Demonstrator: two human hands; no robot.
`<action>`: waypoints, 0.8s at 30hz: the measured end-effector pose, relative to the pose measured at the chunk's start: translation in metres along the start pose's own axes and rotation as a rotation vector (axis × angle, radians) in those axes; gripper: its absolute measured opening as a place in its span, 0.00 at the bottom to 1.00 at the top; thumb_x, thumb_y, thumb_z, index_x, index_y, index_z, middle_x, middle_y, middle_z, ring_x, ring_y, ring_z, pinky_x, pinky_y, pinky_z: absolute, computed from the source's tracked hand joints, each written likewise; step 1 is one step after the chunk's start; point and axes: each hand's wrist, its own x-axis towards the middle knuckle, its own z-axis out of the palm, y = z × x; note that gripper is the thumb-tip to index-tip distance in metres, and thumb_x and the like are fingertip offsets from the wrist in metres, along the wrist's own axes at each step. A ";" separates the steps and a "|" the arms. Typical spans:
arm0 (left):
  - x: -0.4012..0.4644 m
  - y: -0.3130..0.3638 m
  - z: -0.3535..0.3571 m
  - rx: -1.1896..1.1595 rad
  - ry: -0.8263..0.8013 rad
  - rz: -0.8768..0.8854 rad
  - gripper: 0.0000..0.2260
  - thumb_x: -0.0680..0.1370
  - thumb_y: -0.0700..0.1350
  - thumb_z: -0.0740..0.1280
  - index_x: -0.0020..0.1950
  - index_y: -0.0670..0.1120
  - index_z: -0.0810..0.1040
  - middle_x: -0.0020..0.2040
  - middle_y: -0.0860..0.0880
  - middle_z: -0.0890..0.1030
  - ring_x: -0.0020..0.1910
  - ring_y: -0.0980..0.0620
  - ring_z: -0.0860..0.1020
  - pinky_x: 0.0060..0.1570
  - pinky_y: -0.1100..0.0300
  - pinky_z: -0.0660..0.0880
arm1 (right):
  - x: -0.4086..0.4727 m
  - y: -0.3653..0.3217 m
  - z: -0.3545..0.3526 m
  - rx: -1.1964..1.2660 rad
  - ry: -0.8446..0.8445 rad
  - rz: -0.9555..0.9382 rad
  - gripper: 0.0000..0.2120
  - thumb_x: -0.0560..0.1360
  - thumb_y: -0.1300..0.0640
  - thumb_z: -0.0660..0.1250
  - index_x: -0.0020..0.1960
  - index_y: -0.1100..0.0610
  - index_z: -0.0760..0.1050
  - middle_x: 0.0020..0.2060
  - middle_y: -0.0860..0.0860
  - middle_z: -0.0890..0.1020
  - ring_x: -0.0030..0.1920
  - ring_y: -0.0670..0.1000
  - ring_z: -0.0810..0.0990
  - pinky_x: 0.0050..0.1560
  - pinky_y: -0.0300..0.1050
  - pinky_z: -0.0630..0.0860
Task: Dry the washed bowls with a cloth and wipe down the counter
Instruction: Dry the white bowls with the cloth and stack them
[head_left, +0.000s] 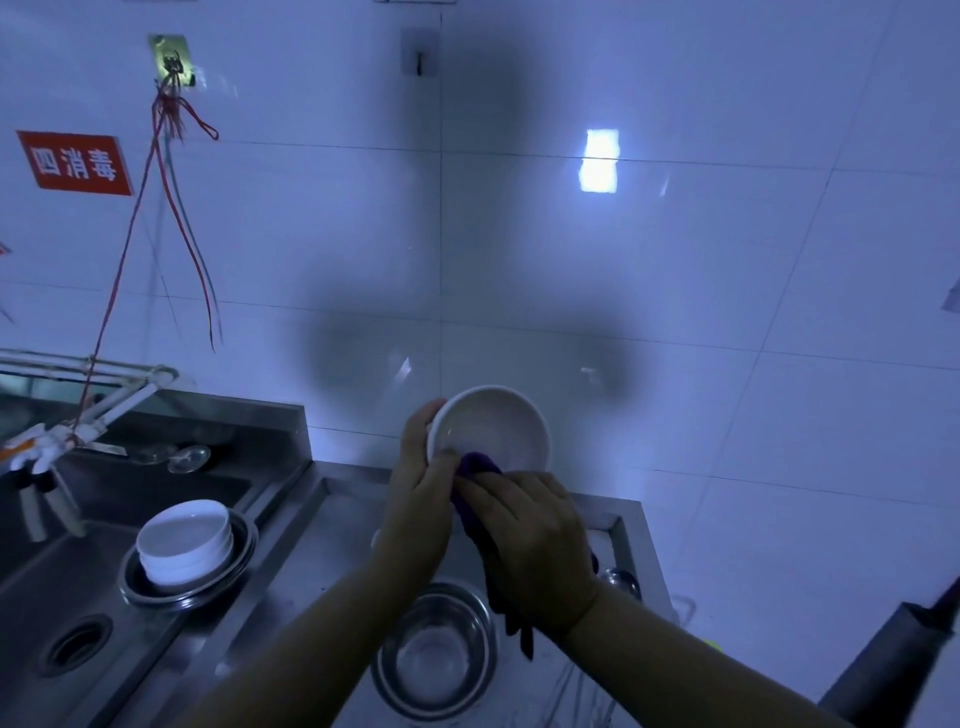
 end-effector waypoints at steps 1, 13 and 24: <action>0.001 0.001 -0.003 0.019 -0.027 0.030 0.15 0.80 0.38 0.57 0.63 0.52 0.68 0.55 0.57 0.73 0.48 0.67 0.74 0.43 0.71 0.75 | -0.002 0.000 0.000 0.013 -0.010 -0.014 0.13 0.76 0.51 0.67 0.58 0.56 0.76 0.49 0.53 0.84 0.48 0.50 0.81 0.52 0.44 0.77; 0.015 0.016 -0.025 0.139 -0.207 -0.186 0.12 0.72 0.46 0.64 0.53 0.59 0.74 0.52 0.53 0.77 0.47 0.54 0.76 0.36 0.65 0.74 | -0.007 0.019 -0.015 -0.066 -0.126 -0.272 0.08 0.76 0.54 0.68 0.54 0.56 0.76 0.45 0.52 0.84 0.42 0.50 0.81 0.43 0.46 0.78; -0.002 0.002 -0.031 0.250 -0.188 -0.027 0.14 0.80 0.41 0.58 0.59 0.61 0.69 0.56 0.59 0.74 0.48 0.69 0.74 0.41 0.73 0.73 | 0.003 0.006 -0.031 0.035 -0.464 -0.194 0.15 0.74 0.54 0.65 0.59 0.56 0.79 0.55 0.52 0.83 0.53 0.50 0.81 0.57 0.46 0.77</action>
